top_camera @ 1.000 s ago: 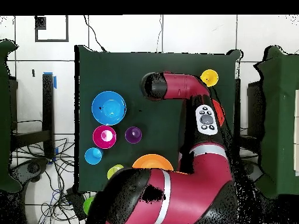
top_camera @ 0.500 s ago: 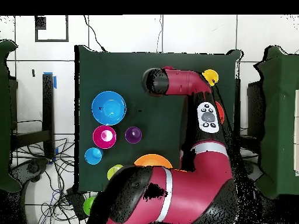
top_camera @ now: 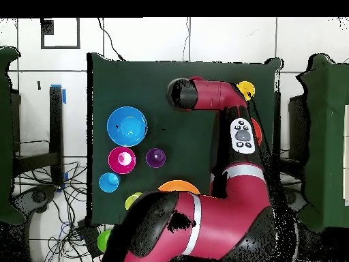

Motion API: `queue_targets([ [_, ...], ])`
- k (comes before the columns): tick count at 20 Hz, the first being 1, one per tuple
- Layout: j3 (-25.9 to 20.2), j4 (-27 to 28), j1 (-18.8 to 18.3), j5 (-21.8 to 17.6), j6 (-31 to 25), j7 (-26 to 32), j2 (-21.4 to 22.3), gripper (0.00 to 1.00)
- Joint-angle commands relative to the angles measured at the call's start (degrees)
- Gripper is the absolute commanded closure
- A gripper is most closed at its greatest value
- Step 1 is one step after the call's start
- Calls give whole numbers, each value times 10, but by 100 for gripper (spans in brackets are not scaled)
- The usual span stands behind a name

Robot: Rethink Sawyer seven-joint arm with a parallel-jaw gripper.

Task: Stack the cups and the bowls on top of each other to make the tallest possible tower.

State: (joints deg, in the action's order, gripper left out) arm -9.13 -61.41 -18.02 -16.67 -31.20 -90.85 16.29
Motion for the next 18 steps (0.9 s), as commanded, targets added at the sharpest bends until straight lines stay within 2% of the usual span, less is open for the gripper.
queue_targets([
  [1,-36,16,3,-43,-74,98,-11,100],
  [11,-17,22,11,-50,-107,98,-14,100],
  [13,-14,10,9,-53,-101,98,-9,100],
  [18,-11,20,13,-56,-107,102,-13,100],
])
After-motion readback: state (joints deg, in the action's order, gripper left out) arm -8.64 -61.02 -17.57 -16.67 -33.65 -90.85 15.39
